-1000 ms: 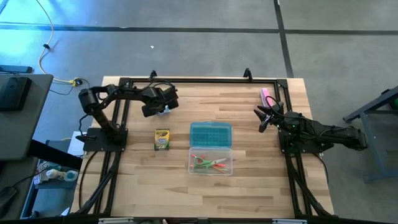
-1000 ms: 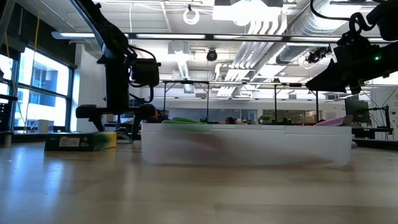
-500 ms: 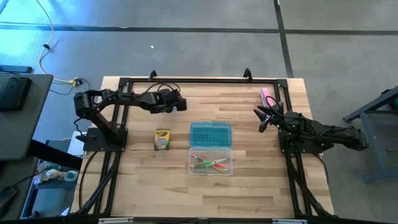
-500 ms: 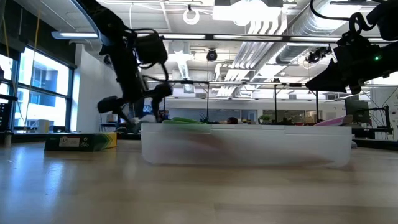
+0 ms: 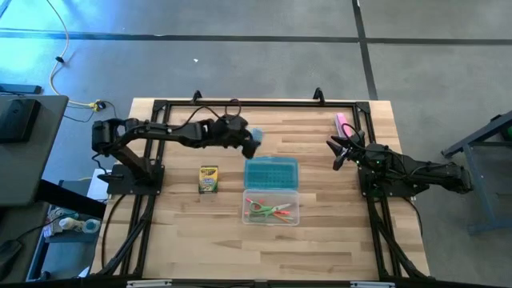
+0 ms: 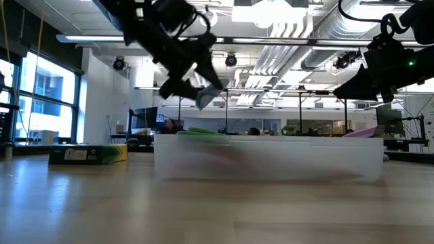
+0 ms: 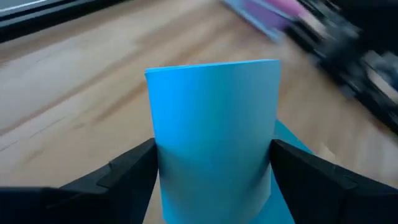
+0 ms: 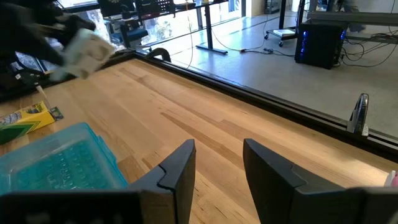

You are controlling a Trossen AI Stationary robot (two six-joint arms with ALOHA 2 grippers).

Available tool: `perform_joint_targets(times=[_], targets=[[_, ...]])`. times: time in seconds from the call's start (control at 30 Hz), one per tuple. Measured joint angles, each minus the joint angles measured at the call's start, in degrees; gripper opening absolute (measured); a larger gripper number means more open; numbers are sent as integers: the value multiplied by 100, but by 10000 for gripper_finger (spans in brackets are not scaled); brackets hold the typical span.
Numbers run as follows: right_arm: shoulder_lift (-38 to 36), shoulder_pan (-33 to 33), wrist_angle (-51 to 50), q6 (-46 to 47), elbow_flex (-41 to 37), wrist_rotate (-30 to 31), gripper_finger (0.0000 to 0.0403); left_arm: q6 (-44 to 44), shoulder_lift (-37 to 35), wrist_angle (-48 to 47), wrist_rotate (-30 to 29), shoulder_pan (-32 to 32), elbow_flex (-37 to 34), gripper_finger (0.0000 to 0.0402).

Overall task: Pack school essentials
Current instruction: Put the blue sticky note into the blue supply box

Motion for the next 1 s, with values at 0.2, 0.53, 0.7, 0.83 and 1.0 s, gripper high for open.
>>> perform_joint_targets(times=[0.2,0.53,0.7,0.83,1.0], targets=[[0,-1,0,-1,1,0,126,1082,0,-232,182,-646,488,289],[0,-1,0,-1,2,0,126,1852,144,-248,-37,-1721,638,289],[0,0,0,-1,0,0,126,1874,489,-151,-106,-2076,787,289],[0,-1,0,-1,0,0,126,2026,852,-138,-29,-2284,1194,289],[2,-1,0,-1,0,0,126,2362,1397,-294,117,-2502,1789,289]])
